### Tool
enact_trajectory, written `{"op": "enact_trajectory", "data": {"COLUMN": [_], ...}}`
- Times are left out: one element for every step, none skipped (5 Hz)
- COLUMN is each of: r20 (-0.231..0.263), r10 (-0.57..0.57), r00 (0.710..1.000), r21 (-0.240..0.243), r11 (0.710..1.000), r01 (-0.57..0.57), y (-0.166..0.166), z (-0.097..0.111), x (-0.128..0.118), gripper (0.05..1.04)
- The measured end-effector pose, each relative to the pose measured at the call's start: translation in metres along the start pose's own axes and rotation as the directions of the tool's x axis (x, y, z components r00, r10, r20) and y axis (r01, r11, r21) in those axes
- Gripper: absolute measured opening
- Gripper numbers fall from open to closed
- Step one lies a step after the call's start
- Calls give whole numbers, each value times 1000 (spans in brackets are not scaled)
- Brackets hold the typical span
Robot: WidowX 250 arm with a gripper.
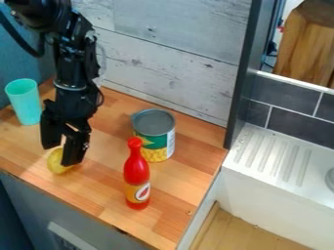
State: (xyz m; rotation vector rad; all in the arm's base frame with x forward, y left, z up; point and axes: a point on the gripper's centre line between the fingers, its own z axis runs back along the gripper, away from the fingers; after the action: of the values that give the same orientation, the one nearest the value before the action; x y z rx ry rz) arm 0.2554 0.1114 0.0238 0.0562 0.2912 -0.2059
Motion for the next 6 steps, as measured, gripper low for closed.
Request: {"op": "enact_trajectory", "data": {"r20": [3,-15,-14,-11,17,13], "r10": [-8,-15,8,12,20,58], "r00": [1000,1000,1000,1000,1000,998], "r21": [13,5,5,-2,0,-26], "r11": [1000,1000,1000,1000,1000,998], "r01": [8,15,-8,-12,-20,-58], "y": [-2,-5,-6,-7,-8,0], "z": [0,-7,-8,-8,11,30], "x": [4,5,5,5,-2,-25], "gripper": [1001,966,706,662,661,662]}}
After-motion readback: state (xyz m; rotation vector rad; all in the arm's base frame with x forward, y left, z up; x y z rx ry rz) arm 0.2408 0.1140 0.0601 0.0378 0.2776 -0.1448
